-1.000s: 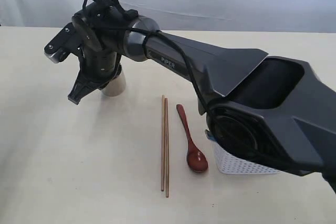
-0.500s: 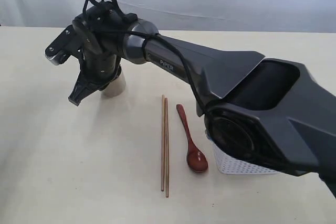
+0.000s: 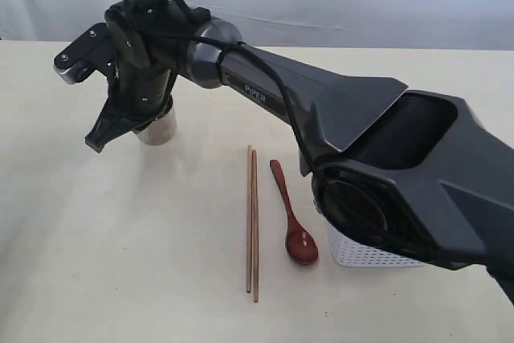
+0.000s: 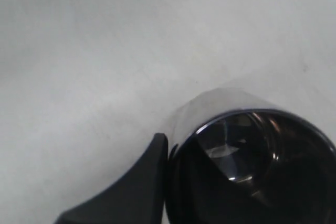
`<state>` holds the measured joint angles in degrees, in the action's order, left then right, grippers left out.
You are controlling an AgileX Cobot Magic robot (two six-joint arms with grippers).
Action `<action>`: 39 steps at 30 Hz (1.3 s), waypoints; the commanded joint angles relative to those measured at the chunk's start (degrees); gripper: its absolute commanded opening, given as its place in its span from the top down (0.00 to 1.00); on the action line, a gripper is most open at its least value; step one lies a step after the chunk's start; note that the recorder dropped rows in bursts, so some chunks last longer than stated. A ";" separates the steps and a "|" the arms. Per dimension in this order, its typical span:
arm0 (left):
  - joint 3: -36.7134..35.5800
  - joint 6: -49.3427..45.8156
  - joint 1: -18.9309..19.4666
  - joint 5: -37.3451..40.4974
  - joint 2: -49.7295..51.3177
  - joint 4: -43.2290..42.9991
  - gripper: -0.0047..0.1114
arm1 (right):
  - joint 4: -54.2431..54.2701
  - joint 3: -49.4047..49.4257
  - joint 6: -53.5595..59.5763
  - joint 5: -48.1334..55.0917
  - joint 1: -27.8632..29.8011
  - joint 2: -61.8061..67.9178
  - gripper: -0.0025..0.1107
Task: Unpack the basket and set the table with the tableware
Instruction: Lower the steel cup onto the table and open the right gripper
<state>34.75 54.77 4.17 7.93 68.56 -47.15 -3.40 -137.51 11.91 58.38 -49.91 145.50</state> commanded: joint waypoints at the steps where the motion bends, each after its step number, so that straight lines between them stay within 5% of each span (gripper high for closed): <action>1: -0.27 0.49 0.28 -0.43 -0.47 0.52 0.96 | 0.65 -0.45 0.53 4.75 0.09 0.38 0.98; 15: -0.40 0.92 0.28 -0.43 -0.47 0.52 0.96 | 7.83 -0.45 3.92 6.60 0.33 0.38 0.97; 18: -0.40 0.92 0.28 -0.43 -0.47 0.52 0.96 | 7.68 -0.45 3.92 6.60 0.57 0.38 0.81; 22: -0.40 0.92 0.28 -0.43 -0.47 0.52 0.96 | 7.32 -0.45 3.92 5.51 0.57 0.38 0.45; 24: -0.40 0.92 0.28 -0.43 -0.47 0.52 0.96 | 7.32 -0.45 3.92 4.26 0.57 0.38 0.39; 39: -0.40 0.92 0.28 -0.43 -0.47 0.52 0.96 | 4.26 -11.64 1.96 11.58 0.69 -4.43 0.39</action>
<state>34.75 55.38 4.17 7.82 68.56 -47.15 3.05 -147.05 15.32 68.66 -49.81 143.87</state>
